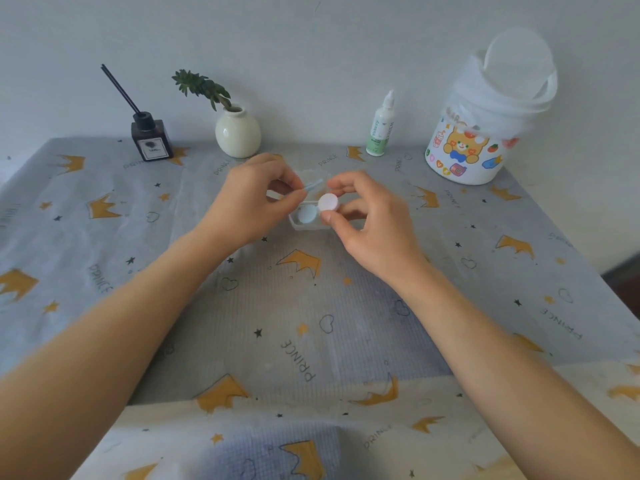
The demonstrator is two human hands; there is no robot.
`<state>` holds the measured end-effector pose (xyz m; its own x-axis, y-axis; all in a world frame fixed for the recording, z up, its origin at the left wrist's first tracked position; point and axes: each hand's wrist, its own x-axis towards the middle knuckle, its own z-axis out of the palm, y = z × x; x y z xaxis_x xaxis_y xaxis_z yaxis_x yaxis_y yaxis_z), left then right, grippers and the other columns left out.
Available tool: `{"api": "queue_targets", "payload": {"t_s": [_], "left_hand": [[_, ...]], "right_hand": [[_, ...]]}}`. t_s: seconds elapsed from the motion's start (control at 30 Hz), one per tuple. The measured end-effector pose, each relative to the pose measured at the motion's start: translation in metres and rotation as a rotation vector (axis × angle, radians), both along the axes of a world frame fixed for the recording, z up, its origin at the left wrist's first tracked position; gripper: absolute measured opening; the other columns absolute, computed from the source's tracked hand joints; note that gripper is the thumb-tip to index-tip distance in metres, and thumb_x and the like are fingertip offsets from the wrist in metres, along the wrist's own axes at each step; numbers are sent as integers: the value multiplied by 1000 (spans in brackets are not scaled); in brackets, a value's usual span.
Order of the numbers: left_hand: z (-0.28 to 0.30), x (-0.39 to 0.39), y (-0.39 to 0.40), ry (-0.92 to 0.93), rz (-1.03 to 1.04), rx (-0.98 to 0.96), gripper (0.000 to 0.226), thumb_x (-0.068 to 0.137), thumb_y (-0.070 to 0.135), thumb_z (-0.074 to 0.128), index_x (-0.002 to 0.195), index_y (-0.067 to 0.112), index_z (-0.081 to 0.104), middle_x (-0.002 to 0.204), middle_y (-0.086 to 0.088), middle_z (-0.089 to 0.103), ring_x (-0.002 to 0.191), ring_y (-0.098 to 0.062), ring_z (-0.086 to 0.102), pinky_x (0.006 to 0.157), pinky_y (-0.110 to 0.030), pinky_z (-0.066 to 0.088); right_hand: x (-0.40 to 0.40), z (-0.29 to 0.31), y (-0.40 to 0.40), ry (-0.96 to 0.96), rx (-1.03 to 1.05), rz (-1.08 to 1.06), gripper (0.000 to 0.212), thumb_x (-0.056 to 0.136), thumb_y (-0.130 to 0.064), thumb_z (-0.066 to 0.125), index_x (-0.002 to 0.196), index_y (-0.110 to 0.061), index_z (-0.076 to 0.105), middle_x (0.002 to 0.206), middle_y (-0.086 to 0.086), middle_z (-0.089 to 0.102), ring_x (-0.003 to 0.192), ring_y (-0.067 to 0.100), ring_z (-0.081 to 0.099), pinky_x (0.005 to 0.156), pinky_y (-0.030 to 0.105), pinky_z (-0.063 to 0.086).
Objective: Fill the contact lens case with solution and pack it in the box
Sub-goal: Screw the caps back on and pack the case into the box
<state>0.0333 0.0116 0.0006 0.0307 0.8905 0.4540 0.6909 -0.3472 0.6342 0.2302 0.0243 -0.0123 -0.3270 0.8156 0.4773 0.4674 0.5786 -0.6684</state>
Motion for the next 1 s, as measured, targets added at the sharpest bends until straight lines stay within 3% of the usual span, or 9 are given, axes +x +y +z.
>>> {"api": "queue_targets", "payload": {"t_s": [0.1,0.33,0.67,0.83,1.0], "left_hand": [[-1,0,0,-11,-1,13,7,86,11,73,89,8,68,100,-7,65,82,-5,68,69,-7,51],[-3,0,-1,11,2,48,7,86,12,73,90,7,69,99,-6,64,84,-12,69,76,-23,57],[-3,1,-2,20,-24,47,7,86,9,72,92,6,70,100,-6,64,85,-10,67,69,-11,54],[-2,2,-3,29,-34,56,9,87,10,72,93,4,70,101,-7,64,86,-11,66,69,-11,54],[-3,2,-4,32,-53,61,9,87,9,72,93,4,70,101,-9,63,87,-15,66,70,-17,56]], "right_hand": [[-3,-1,1,-72,61,16,27,86,-14,74,110,-15,62,107,-6,68,78,2,68,76,25,56],[-4,-4,5,-129,106,3,18,86,-13,73,102,-14,67,97,-2,64,79,13,64,72,35,57],[-2,-1,0,-118,119,40,13,85,-6,71,97,-10,70,101,0,61,84,11,63,64,29,55],[-1,-2,1,-134,104,20,12,87,-10,70,99,-10,74,106,0,63,92,16,61,77,33,56],[-1,-5,2,-176,140,4,16,85,-15,72,102,-14,73,106,-2,66,103,17,53,81,22,46]]}}
